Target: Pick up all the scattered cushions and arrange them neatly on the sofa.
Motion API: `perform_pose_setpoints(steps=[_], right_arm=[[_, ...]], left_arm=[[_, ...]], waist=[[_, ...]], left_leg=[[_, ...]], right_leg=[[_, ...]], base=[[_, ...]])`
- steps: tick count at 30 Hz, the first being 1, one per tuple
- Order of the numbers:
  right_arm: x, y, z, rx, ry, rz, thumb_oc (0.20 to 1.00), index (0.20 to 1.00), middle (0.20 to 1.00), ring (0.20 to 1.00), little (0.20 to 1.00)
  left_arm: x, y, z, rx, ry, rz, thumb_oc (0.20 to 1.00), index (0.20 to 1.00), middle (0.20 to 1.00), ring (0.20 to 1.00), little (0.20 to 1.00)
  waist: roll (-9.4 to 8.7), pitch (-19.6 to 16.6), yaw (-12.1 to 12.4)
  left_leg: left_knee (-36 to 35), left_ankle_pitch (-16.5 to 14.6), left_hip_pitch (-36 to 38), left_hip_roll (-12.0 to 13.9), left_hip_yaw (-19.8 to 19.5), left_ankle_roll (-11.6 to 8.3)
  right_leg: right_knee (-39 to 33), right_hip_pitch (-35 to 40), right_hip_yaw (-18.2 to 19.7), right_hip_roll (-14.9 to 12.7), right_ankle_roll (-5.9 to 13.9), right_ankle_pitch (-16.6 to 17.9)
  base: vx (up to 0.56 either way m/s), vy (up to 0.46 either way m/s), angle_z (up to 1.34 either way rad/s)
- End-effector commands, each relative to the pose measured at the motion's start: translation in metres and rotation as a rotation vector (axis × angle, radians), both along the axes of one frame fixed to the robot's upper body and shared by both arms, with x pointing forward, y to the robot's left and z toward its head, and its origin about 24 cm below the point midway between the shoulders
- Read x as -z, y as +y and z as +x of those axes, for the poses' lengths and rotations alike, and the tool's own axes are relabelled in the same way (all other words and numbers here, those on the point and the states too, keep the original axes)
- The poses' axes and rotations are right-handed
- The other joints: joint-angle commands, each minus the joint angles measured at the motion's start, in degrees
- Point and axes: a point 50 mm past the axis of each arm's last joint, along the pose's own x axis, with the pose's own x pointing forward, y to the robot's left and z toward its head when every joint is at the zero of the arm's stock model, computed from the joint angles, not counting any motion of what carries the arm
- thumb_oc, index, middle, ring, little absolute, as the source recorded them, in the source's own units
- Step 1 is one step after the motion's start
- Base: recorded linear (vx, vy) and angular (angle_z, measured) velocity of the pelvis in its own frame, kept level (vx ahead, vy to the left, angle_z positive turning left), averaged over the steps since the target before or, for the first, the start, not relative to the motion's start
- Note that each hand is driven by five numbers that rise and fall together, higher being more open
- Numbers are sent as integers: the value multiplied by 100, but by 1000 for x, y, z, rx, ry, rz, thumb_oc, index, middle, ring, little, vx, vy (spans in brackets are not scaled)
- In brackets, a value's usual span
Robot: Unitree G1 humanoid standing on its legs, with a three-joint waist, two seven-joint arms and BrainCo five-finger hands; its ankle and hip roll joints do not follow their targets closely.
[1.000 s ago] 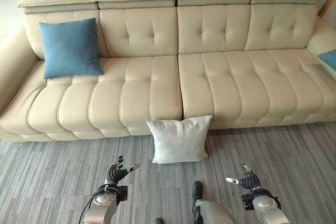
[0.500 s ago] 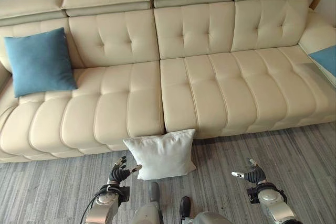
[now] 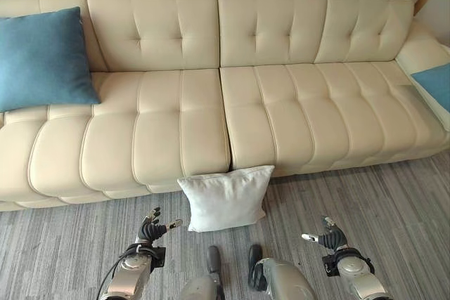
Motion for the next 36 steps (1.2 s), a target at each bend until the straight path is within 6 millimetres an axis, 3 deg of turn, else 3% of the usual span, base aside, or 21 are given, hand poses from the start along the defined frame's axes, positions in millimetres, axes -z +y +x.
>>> perform_pose_setpoints(steps=[1,4,6,7,8,9,10,11,18,25,26,27,28,32,35,36], right_arm=[[-13,-4,17,-20,-74,-37,1000,1000,1000,1000,1000],[-17,-7,21,-17,-93,-35,1000,1000,1000,1000,1000],[-20,-9,25,-19,-105,-41,1000,1000,1000,1000,1000],[-19,-11,25,-15,-101,-44,1000,1000,1000,1000,1000],[-18,-15,21,-7,-89,-53,1000,1000,1000,1000,1000],[-18,-15,21,-7,-89,-54,1000,1000,1000,1000,1000],[-17,-19,20,-3,-78,-75,1000,1000,1000,1000,1000],[-17,-19,19,-5,-77,-75,1000,1000,1000,1000,1000],[-11,-17,22,-54,-32,-132,1000,1000,1000,1000,1000],[-20,-19,52,-38,-53,-209,1000,1000,1000,1000,1000],[-25,-20,60,-30,-68,-222,1000,1000,1000,1000,1000],[-40,-23,82,-1,-117,-235,1000,1000,1000,1000,1000],[-50,-28,93,23,-144,-243,1000,1000,1000,1000,1000],[-99,-37,141,146,-287,-235,1000,1000,1000,1000,1000],[-137,-24,170,230,-429,-128,1000,1000,1000,1000,1000],[-138,-24,170,231,-430,-128,1000,1000,1000,1000,1000]], left_arm=[[-8,0,3,20,-62,21,1000,1000,1000,1000,1000],[-6,-4,2,14,-55,-8,1000,1000,1000,1000,1000],[-6,-9,5,5,-67,-28,1000,1000,1000,1000,1000],[-5,-11,6,6,-67,-35,1000,1000,1000,1000,1000],[-3,-12,3,12,-51,-36,1000,1000,1000,1000,1000],[-3,-12,3,12,-51,-36,1000,1000,1000,1000,1000],[-1,-10,1,8,-35,-25,1000,1000,1000,1000,1000],[1,-10,1,15,-26,-16,1000,1000,1000,1000,1000],[6,-2,-1,10,11,25,1000,1000,1000,1000,1000],[-1,8,32,-57,-9,95,1000,1000,1000,1000,1000],[-5,9,40,-52,-19,107,1000,1000,1000,1000,1000],[-17,13,60,-45,-45,130,1000,1000,1000,1000,1000],[-24,17,70,-44,-61,150,1000,1000,1000,1000,1000],[-67,20,118,-55,-158,206,1000,1000,1000,1000,1000],[-104,8,151,-66,-277,182,1000,1000,1000,1000,1000],[-105,8,151,-65,-278,182,1000,1000,1000,1000,1000]], waist=[[78,-194,62],[42,-117,84],[26,-42,145],[15,-49,131],[43,-98,153],[41,-96,154],[116,-98,194],[131,-108,175],[97,-2,209],[-33,370,258],[-44,420,249],[-59,519,198],[-47,552,184],[41,799,86],[128,1008,8],[131,992,8]], left_leg=[[232,-705,566,417,178,-509],[1339,-902,192,499,33,-625],[1915,-740,-193,495,-249,-735],[1835,-769,-322,538,-272,-738],[1358,-592,-385,748,-220,-751],[1329,-577,-365,745,-217,-752],[790,-318,-374,913,-264,-797],[754,-202,-481,945,-327,-817],[681,-232,-629,840,-215,-772],[1116,-390,-1465,773,-205,-716],[1203,-412,-1641,761,-209,-711],[1410,-434,-2062,736,-200,-702],[1528,-594,-2225,747,-217,-737],[2058,-630,-3325,762,-278,-717],[2519,-679,-4169,794,-387,-704],[2543,-687,-4209,794,-391,-704]], right_leg=[[-423,837,27,22,106,104],[-400,1045,-25,12,-63,-16],[-381,1120,-26,21,-173,-98],[-427,1190,-67,-22,-160,-141],[-503,1292,-119,-26,-107,-197],[-505,1299,-118,-29,-107,-199],[-427,1261,-139,9,-105,-317],[-406,1278,-166,7,-99,-374],[-322,996,-49,-68,-89,-304],[26,13,95,-153,-86,-192],[113,-194,124,-153,-81,-177],[303,-664,181,-174,-75,-125],[438,-869,218,-164,-44,-243],[987,-1995,229,-227,-36,-234],[1474,-2826,256,-265,-45,-309],[1495,-2863,255,-266,-45,-317]], base=[[187,-195,25],[57,-156,17],[38,-85,35],[144,38,29],[137,46,22],[187,108,29],[116,66,24],[158,114,9],[39,86,-11],[-57,25,3],[-137,-11,-10],[-64,-22,-16],[-99,-22,-19],[-123,-12,-13],[-103,-3,6],[-55,-6,15]])
